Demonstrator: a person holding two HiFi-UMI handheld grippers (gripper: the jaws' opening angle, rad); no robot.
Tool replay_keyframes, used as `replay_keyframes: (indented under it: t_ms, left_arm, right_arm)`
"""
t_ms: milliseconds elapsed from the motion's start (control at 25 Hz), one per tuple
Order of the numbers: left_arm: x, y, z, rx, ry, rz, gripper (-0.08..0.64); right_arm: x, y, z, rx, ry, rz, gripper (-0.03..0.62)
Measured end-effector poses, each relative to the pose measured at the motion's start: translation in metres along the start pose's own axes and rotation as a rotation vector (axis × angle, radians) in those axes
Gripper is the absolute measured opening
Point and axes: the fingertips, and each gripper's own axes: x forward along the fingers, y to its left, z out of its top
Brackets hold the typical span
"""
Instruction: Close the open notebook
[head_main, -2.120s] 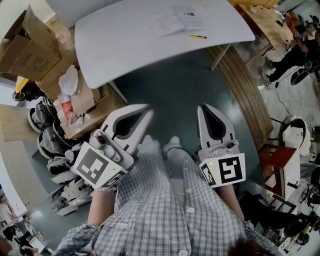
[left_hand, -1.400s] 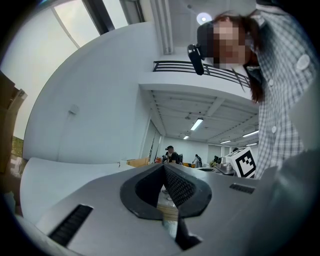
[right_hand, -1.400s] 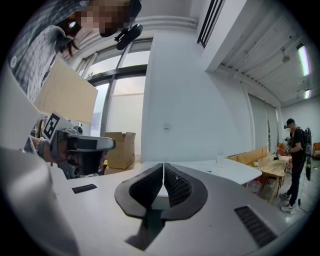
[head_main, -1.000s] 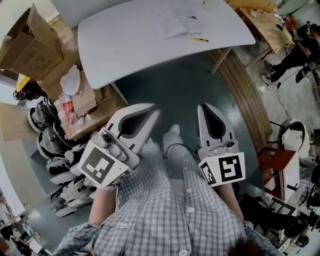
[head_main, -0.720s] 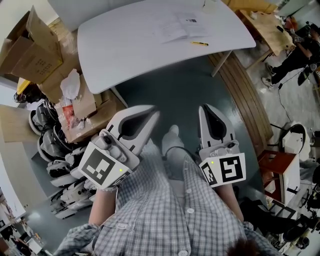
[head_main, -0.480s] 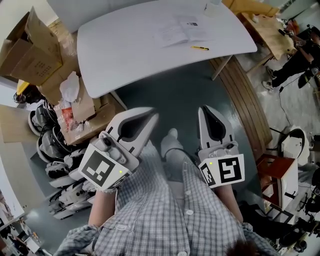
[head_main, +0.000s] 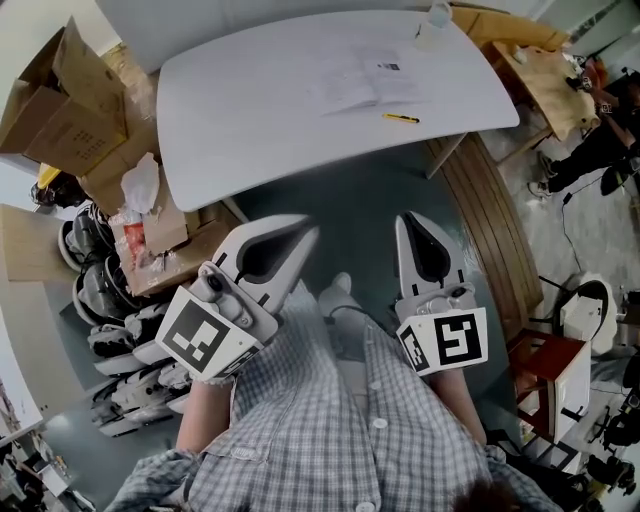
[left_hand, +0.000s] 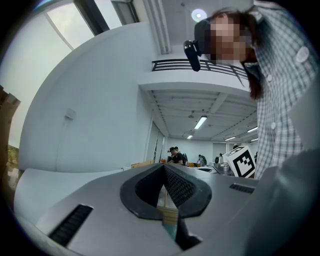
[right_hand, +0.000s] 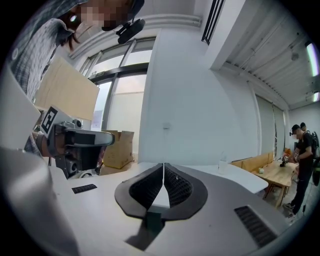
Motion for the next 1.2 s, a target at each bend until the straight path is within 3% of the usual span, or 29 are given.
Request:
replay_keyframes:
  t_ms: [1200]
  left_arm:
    - [0.092,0.000,0.002,0.061,0.005,0.061,0.005]
  right_arm:
    - [0.034,-0.089,-0.008,-0.003,-0.030,0.075,0.025]
